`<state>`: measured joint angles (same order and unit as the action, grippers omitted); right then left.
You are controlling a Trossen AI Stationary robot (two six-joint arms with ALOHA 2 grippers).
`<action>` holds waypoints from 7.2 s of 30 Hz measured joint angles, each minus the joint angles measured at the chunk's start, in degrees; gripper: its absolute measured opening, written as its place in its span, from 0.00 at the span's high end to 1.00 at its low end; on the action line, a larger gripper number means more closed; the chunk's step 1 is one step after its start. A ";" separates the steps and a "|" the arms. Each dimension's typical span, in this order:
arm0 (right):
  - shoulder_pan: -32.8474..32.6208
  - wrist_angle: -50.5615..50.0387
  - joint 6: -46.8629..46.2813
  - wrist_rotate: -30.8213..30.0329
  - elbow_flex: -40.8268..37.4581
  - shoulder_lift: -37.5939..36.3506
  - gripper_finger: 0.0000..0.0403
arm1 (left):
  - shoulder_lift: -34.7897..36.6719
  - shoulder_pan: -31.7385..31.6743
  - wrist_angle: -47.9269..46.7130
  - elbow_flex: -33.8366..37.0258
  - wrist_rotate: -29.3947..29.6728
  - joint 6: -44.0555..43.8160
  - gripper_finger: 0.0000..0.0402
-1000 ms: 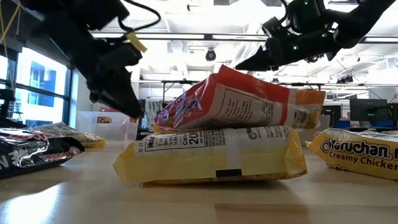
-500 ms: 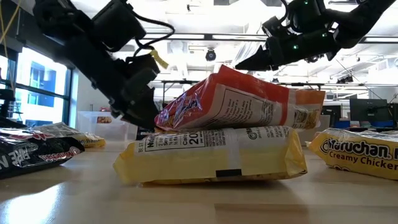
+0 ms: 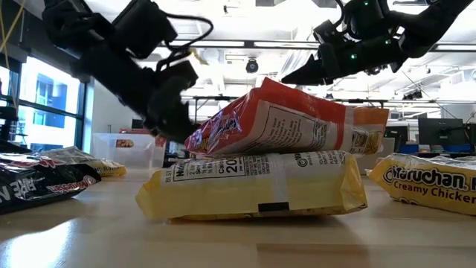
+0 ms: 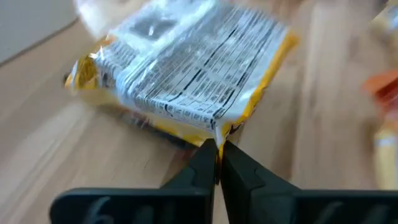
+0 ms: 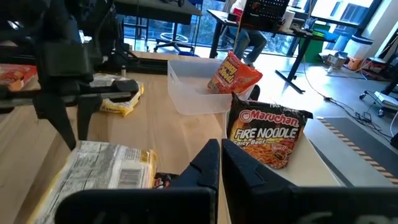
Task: Sort Maruchan noodles
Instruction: Put the yellow noodle pack into the gray bin, then put the orange noodle pack into the transparent bin
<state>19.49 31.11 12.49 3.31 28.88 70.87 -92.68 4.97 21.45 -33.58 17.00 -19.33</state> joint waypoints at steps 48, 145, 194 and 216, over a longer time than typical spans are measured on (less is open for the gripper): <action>-13.07 -48.30 -18.60 -15.78 40.48 28.55 0.42 | 8.17 -16.57 16.55 -0.02 -15.66 -15.50 1.00; 36.65 -77.54 39.30 -12.64 46.73 31.47 0.54 | 13.94 -16.59 30.17 10.36 -17.03 4.12 0.86; 35.14 -45.19 14.93 13.97 23.27 1.42 0.98 | 19.88 -22.45 15.90 7.94 -16.36 5.08 0.97; 14.42 -4.79 -1.76 16.44 -3.29 -5.73 1.00 | 16.77 -12.77 -13.39 1.07 -29.05 -1.94 0.98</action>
<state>33.90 26.32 10.73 19.76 25.59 65.14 -75.91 -7.80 8.05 -32.51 -12.05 -21.27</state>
